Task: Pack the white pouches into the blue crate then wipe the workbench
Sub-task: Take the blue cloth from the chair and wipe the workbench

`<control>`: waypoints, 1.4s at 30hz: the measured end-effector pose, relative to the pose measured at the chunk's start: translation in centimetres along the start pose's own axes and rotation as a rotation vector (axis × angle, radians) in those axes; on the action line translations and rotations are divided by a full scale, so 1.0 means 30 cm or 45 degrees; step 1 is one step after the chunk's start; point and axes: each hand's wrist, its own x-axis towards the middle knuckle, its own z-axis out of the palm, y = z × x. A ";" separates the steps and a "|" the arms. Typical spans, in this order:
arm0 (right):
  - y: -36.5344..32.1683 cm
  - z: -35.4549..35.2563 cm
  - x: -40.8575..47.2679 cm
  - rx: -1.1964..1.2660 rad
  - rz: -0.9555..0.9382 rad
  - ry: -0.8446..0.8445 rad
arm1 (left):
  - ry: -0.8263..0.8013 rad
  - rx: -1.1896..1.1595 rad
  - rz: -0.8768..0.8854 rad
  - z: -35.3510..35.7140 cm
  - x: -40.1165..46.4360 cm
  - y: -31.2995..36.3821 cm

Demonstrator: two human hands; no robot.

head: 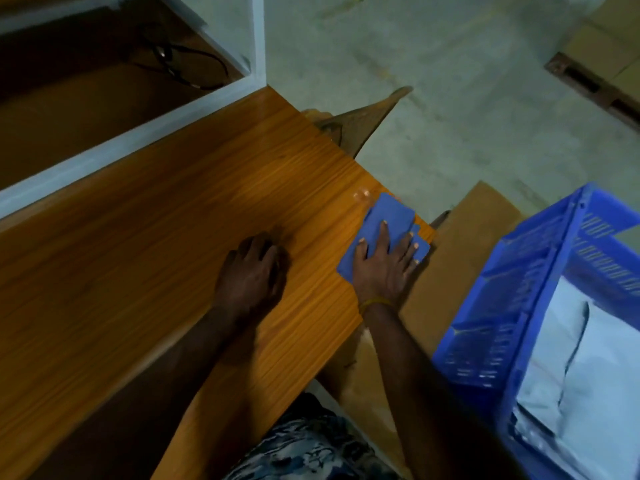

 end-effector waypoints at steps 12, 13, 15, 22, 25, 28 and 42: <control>-0.225 0.053 0.203 -0.096 -0.260 -0.057 | 0.212 -0.073 -0.129 -0.003 0.053 -0.017; -0.250 0.059 0.216 -0.094 -0.295 -0.044 | 0.229 -0.071 -0.148 0.000 0.059 -0.024; -0.297 0.081 0.245 -0.075 -0.347 -0.041 | 0.249 -0.073 -0.174 0.008 0.074 -0.044; -0.490 0.153 0.320 -0.070 -0.407 -0.072 | 0.323 -0.026 -0.251 0.016 0.152 -0.126; -0.565 0.178 0.338 0.006 -0.457 -0.048 | 0.364 -0.027 -0.319 0.016 0.196 -0.177; -0.644 0.214 0.364 0.037 -0.526 -0.063 | 0.353 -0.011 -0.355 0.002 0.232 -0.221; -0.962 0.295 0.516 -0.018 -0.966 -0.350 | 0.401 -0.016 -0.385 -0.013 0.270 -0.252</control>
